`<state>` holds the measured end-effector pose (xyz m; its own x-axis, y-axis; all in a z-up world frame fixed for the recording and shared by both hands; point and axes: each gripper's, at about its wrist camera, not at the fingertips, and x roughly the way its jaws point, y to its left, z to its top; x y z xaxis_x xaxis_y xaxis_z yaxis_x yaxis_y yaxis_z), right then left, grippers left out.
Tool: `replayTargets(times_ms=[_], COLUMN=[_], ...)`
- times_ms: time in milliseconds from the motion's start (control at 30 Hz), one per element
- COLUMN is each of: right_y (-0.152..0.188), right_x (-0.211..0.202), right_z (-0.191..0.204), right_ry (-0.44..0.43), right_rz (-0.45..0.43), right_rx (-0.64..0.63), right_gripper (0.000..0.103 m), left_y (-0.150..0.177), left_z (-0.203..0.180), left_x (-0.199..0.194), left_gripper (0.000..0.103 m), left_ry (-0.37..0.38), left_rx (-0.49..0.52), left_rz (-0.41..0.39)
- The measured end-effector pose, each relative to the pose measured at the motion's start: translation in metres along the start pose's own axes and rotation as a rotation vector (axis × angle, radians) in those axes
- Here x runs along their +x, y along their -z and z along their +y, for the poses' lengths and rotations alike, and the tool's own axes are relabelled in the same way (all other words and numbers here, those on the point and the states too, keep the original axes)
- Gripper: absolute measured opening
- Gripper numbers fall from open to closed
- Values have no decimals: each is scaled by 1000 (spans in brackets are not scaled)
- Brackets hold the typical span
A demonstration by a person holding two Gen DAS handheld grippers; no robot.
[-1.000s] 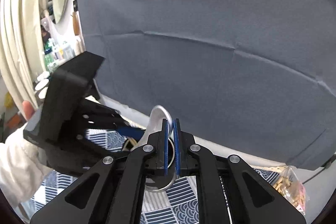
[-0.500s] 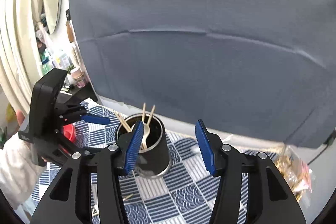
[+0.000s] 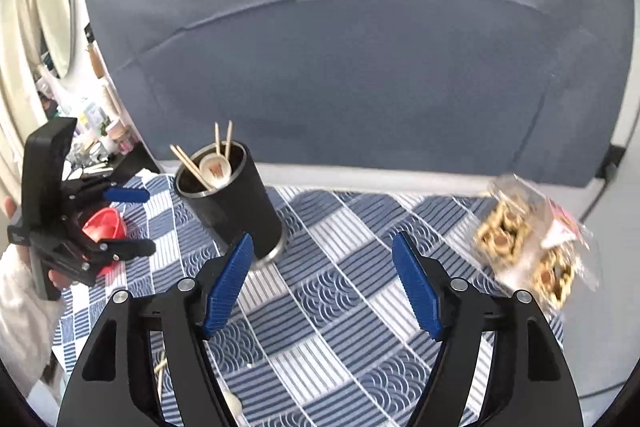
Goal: Organize utensils
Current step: 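Move both tools back toward the remaining chopsticks and spoon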
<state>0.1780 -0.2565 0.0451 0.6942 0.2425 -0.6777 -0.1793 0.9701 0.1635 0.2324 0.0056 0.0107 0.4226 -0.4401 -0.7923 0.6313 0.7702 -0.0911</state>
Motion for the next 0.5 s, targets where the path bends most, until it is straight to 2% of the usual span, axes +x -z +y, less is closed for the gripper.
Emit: replayTargets(times_ms=[167,267,500], right_y=[15,23,46], right_x=[-14,-22,-34], right_z=[-7,-9,-3], right_ry=[5,7,14], right_rz=[-2,-2,21], right_rx=[17,31,4], right_gripper=[74,80,85], left_y=[5,9,23], left_z=[-18,-29,-45], left_x=[1,-1,-10], left_gripper=[90,91,95], left_ry=[6,12,-6], left_rx=[16,21,9], left_rz=[14,14,12])
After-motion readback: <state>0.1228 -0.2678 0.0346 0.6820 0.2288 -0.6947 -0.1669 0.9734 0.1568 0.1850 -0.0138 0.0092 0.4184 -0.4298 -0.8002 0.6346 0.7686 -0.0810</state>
